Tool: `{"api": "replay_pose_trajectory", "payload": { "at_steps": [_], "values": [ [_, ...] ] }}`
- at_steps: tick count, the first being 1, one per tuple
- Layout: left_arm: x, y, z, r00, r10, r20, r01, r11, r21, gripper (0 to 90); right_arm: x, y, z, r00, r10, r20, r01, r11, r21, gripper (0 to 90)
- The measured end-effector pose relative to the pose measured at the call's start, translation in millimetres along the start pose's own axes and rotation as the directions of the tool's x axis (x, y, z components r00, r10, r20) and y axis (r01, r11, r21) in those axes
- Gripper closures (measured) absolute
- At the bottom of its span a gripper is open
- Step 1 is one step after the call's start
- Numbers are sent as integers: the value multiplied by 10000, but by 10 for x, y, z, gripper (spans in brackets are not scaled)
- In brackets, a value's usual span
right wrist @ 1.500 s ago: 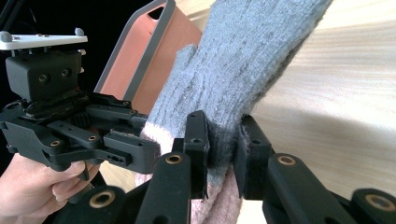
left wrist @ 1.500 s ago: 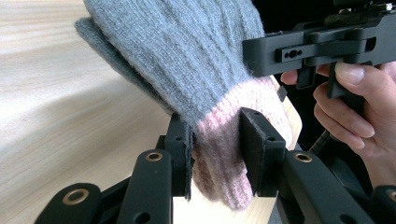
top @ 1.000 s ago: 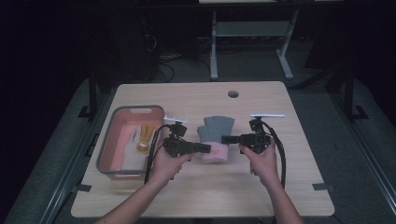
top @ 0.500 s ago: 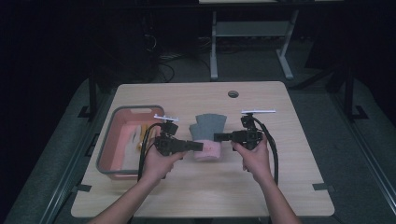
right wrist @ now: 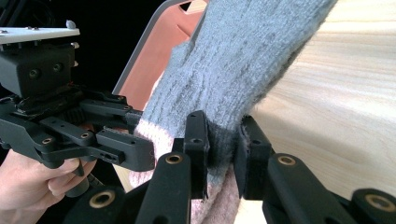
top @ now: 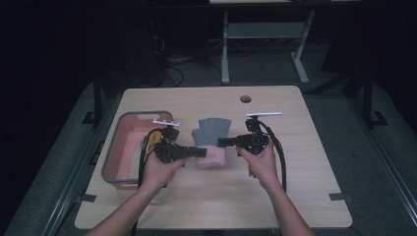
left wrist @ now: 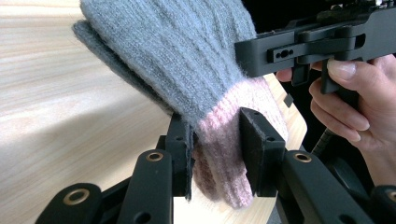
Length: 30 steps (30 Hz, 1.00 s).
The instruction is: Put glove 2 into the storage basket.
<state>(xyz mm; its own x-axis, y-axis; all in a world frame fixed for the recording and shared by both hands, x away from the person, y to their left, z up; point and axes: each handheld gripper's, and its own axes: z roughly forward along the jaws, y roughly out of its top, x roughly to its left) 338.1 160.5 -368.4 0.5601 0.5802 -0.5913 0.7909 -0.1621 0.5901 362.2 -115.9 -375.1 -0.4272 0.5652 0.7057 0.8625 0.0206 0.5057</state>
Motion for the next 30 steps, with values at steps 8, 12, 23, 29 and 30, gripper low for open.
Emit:
{"api": "replay_pose_trajectory", "payload": {
  "at_steps": [8, 12, 23, 29, 30],
  "values": [
    [34, -8, -110, 10000, -67, -60, 67, 9999, -107, 663, 63, 43, 89, 9998, -109, -141, 111, 9999, 86, 768],
    [56, -11, -160, 9999, -94, -138, 92, 9999, -142, 663, 91, 60, 137, 9997, -139, -186, 142, 9998, 151, 768],
    [116, -5, -308, 9995, -202, -224, 195, 9994, -300, 664, 195, 157, 250, 9987, -384, -324, 395, 9986, 339, 768],
    [143, -6, -372, 9993, -241, -298, 231, 9991, -358, 664, 253, 194, 310, 9985, -449, -320, 462, 9980, 424, 768],
    [150, -8, -384, 9993, -227, -295, 217, 9991, -363, 664, 260, 201, 320, 9981, -539, -302, 552, 9975, 450, 768]
  ]
}}
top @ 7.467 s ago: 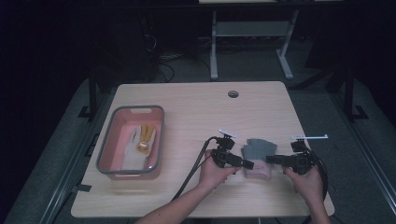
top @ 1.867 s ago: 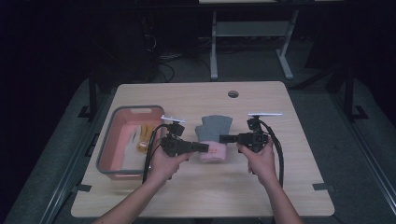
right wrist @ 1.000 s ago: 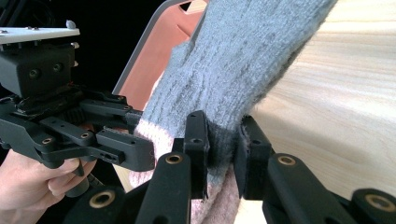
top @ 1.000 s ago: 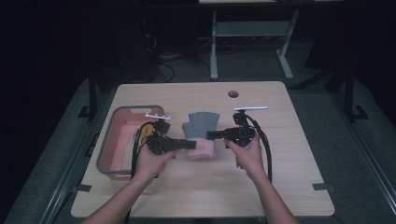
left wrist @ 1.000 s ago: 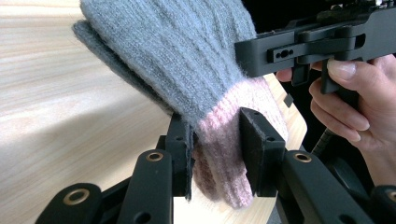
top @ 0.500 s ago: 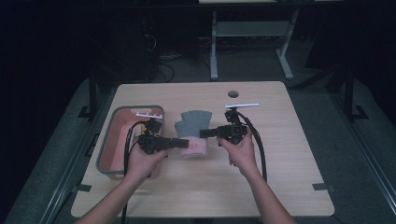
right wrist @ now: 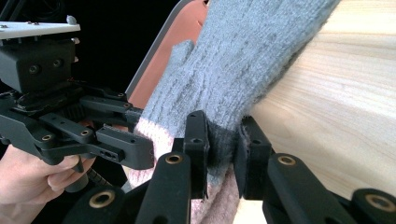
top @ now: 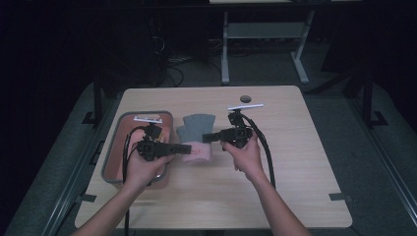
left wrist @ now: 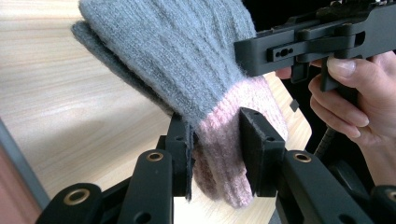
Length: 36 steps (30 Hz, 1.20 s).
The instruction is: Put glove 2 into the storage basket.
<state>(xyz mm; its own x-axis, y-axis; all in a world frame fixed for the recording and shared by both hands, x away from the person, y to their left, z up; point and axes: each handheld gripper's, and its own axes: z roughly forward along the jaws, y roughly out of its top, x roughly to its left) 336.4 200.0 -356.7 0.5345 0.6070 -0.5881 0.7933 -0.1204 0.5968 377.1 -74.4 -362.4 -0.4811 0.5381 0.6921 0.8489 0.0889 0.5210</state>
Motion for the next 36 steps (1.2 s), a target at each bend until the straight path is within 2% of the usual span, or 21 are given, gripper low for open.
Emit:
{"api": "replay_pose_trajectory", "payload": {
  "at_steps": [26, 36],
  "values": [
    [109, -2, -261, 9997, -134, -200, 128, 9995, -285, 665, 178, 170, 218, 9990, -423, -171, 429, 9983, 383, 768],
    [171, -8, -434, 9992, -106, -377, 92, 9993, -362, 665, 277, 224, 360, 9983, -480, -339, 497, 9974, 518, 768]
  ]
}}
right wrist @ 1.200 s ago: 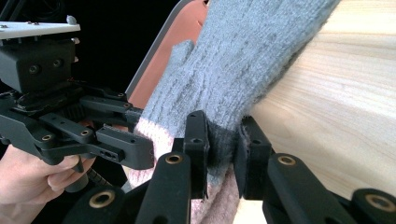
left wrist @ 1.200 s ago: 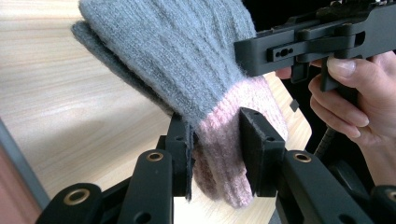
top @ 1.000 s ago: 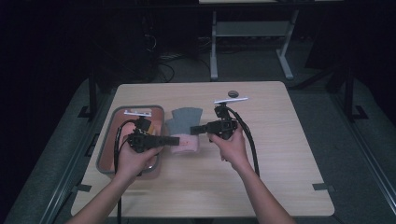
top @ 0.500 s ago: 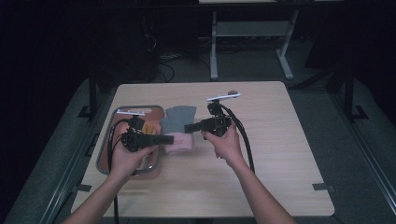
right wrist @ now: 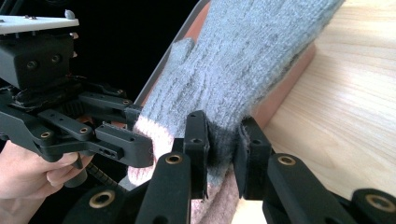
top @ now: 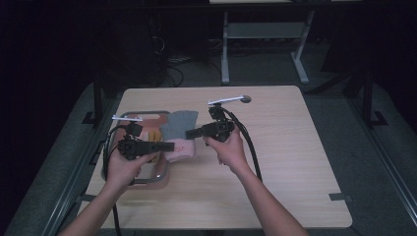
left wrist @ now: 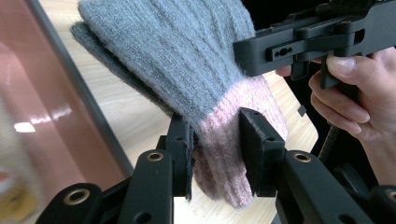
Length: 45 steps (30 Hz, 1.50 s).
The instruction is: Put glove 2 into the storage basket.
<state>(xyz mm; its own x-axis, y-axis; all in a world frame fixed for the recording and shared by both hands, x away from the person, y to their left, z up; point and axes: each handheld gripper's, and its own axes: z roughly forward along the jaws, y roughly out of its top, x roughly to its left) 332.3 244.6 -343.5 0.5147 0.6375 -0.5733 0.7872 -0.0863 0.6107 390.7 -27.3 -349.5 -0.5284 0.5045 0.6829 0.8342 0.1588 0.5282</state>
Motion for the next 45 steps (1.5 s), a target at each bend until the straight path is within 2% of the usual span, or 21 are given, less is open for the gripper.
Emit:
{"api": "replay_pose_trajectory", "payload": {
  "at_steps": [25, 30, 45],
  "values": [
    [208, -29, -427, 9997, -119, -228, 113, 9996, -243, 665, 267, 202, 373, 9988, -332, -358, 345, 9987, 375, 768],
    [269, -49, -512, 9992, -256, -292, 246, 9990, -361, 666, 328, 242, 465, 9984, -399, -411, 417, 9981, 449, 768],
    [440, -106, -727, 9980, -340, -526, 324, 9990, -312, 666, 435, 291, 752, 9971, -421, -640, 462, 9969, 637, 767]
  ]
}}
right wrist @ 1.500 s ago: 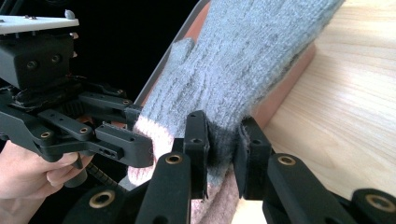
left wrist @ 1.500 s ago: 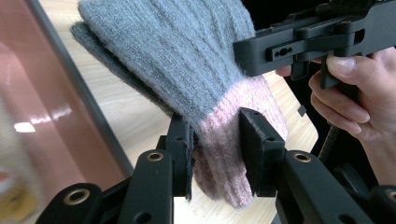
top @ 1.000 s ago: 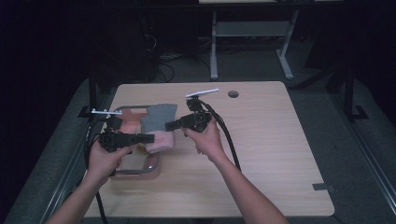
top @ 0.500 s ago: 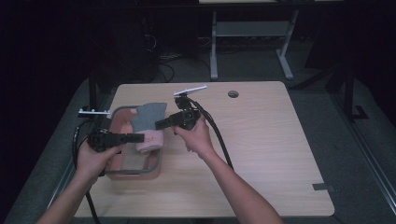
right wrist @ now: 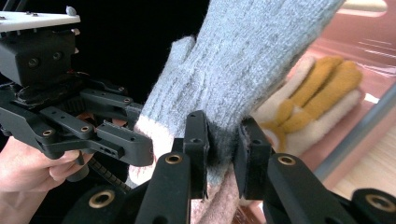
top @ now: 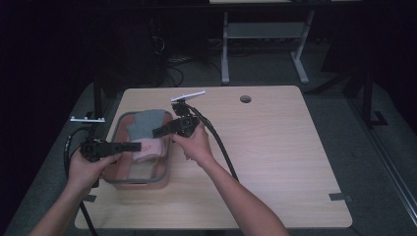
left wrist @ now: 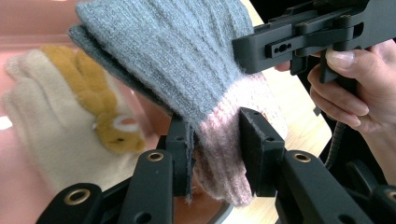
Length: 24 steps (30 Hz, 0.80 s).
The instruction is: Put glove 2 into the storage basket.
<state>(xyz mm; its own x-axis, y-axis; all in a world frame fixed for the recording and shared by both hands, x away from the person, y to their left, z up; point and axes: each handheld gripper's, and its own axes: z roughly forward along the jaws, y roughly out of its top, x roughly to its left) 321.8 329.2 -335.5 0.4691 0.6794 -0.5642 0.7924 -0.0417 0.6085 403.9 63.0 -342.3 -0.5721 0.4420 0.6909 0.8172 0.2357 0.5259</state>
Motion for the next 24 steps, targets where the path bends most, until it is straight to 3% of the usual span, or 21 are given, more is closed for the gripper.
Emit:
{"api": "replay_pose_trajectory", "payload": {
  "at_steps": [24],
  "values": [
    [319, -119, -93, 9989, -356, -302, 371, 9980, 504, 670, -31, -27, 405, 10000, -13, 63, 9, 9987, 511, 764]
  ]
}}
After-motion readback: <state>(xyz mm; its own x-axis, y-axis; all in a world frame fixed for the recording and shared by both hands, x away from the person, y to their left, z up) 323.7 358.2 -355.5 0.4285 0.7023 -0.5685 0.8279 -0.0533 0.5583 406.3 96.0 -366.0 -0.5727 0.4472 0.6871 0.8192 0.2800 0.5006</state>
